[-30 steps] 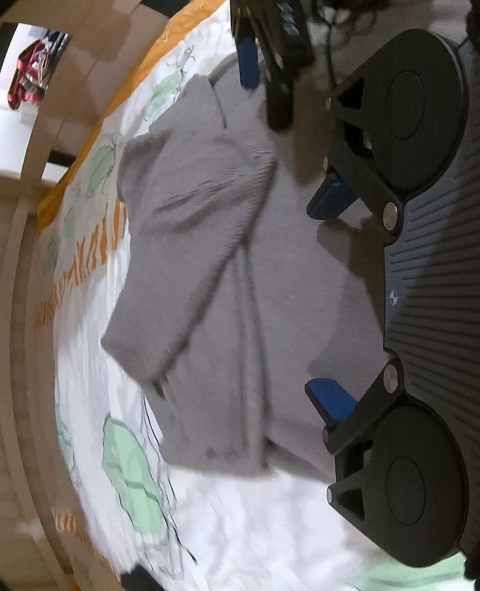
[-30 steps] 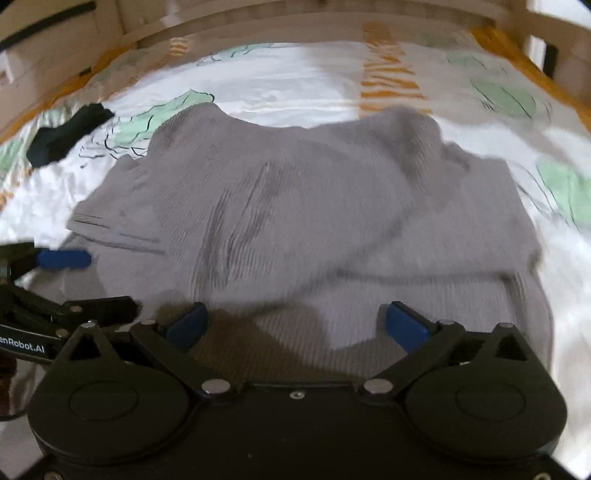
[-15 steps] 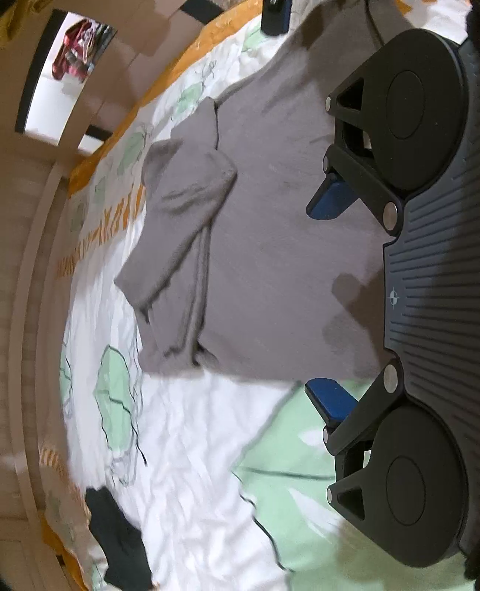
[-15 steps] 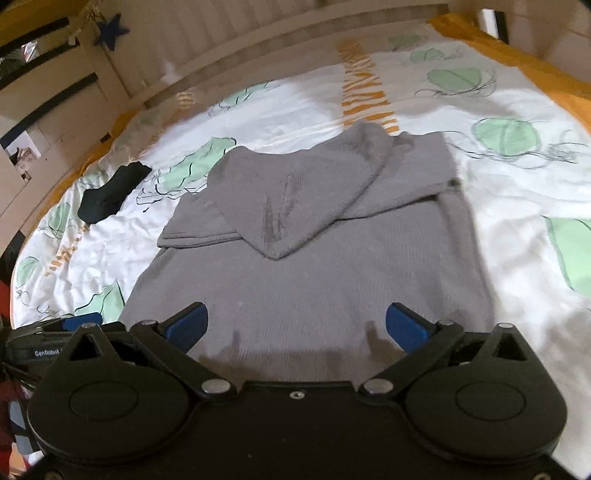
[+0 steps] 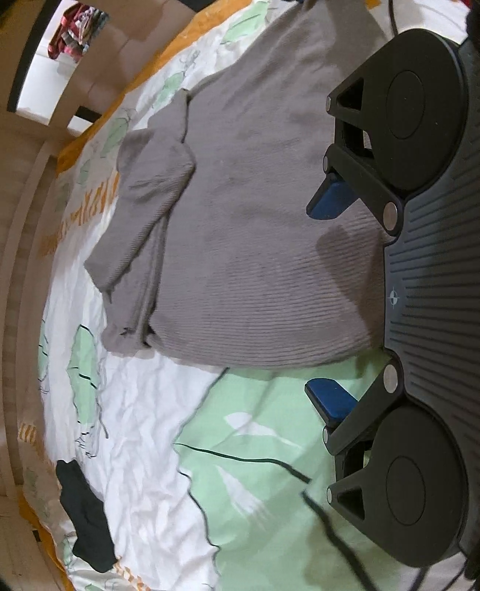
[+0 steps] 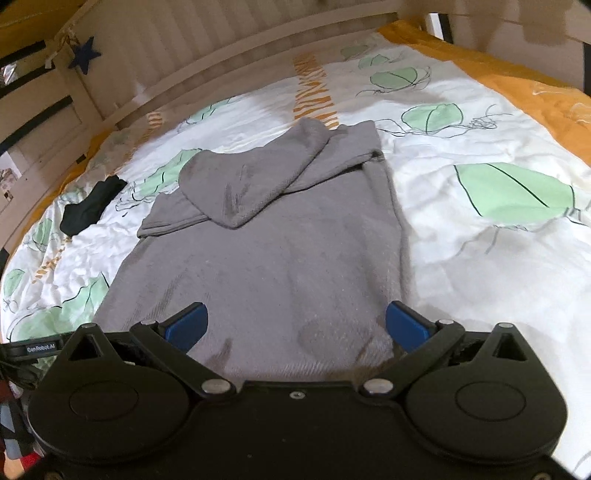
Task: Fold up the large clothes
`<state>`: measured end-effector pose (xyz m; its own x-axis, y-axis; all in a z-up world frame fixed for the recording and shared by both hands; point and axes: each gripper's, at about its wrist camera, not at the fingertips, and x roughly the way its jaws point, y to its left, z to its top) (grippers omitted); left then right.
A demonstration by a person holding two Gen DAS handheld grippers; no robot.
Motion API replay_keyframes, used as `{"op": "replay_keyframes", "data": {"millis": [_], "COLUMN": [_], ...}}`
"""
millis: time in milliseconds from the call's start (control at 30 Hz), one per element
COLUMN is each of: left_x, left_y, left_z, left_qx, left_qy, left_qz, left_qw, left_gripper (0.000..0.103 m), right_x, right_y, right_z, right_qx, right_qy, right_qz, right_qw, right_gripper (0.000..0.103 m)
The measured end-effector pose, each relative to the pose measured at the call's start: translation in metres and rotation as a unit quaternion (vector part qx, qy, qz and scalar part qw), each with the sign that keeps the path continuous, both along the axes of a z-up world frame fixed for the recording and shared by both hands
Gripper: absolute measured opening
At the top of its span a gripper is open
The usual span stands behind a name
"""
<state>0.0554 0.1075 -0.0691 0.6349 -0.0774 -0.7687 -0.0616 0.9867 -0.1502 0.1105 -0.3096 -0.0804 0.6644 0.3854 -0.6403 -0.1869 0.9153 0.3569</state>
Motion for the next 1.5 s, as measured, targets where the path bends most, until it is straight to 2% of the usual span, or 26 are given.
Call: {"op": "replay_keyframes", "data": {"millis": [100, 233, 433, 767, 1000, 1067, 1100, 1133, 1167, 1200, 1233, 1300, 1333, 1367, 1400, 1500], "left_x": [-0.010, -0.027, -0.033, -0.008, -0.004, -0.008, -0.010, -0.012, -0.014, -0.016, -0.018, -0.020, -0.021, -0.022, -0.022, -0.025], "left_y": [-0.001, -0.006, -0.014, -0.010, -0.006, -0.004, -0.003, -0.002, -0.002, -0.001, 0.000, 0.002, 0.004, 0.005, 0.007, 0.015], "left_z": [-0.008, -0.013, -0.014, -0.028, -0.029, -0.027, -0.025, -0.023, -0.022, -0.021, -0.021, -0.020, -0.020, -0.019, -0.019, -0.015], "left_qx": [0.000, 0.016, 0.031, -0.018, -0.046, -0.056, -0.060, -0.065, -0.070, -0.074, -0.078, -0.087, -0.092, -0.100, -0.113, -0.152], "left_qy": [0.009, 0.001, -0.001, 0.043, 0.049, 0.046, 0.046, 0.044, 0.043, 0.043, 0.044, 0.044, 0.043, 0.042, 0.041, 0.026], "left_qz": [0.002, -0.016, -0.032, -0.060, -0.070, -0.072, -0.073, -0.072, -0.069, -0.067, -0.065, -0.061, -0.059, -0.056, -0.054, -0.042], "left_qw": [1.0000, 0.9997, 0.9990, 0.9971, 0.9952, 0.9947, 0.9945, 0.9943, 0.9943, 0.9941, 0.9938, 0.9933, 0.9931, 0.9925, 0.9913, 0.9872], "left_gripper": [0.093, 0.094, 0.094, 0.099, 0.098, 0.093, 0.086, 0.075, 0.069, 0.060, 0.052, 0.040, 0.028, 0.021, 0.013, 0.008], "right_x": [-0.007, -0.020, -0.034, -0.022, -0.010, -0.010, -0.011, -0.011, -0.012, -0.013, -0.014, -0.014, -0.014, -0.013, -0.012, -0.010], "right_y": [-0.003, -0.002, -0.002, -0.010, -0.002, -0.001, -0.002, -0.002, -0.002, -0.002, -0.002, -0.006, -0.007, -0.010, -0.013, -0.020], "right_z": [-0.002, -0.004, -0.004, -0.007, -0.011, -0.011, -0.010, -0.010, -0.009, -0.009, -0.009, -0.012, -0.013, -0.015, -0.017, -0.017], "right_qx": [-0.001, -0.013, -0.020, 0.029, 0.053, 0.052, 0.051, 0.048, 0.041, 0.030, 0.019, 0.007, 0.009, 0.017, 0.032, 0.071], "right_qy": [0.004, -0.001, 0.004, 0.027, 0.042, 0.044, 0.044, 0.043, 0.042, 0.042, 0.042, 0.048, 0.051, 0.056, 0.063, 0.056], "right_qz": [-0.003, 0.012, 0.030, 0.034, 0.058, 0.063, 0.067, 0.070, 0.072, 0.072, 0.071, 0.071, 0.072, 0.073, 0.075, 0.075], "right_qw": [1.000, 1.000, 0.999, 0.999, 0.996, 0.996, 0.995, 0.995, 0.996, 0.996, 0.996, 0.996, 0.996, 0.996, 0.995, 0.993], "right_gripper": [0.102, 0.102, 0.102, 0.103, 0.103, 0.103, 0.102, 0.101, 0.094, 0.081, 0.074, 0.051, 0.045, 0.030, 0.026, 0.022]}}
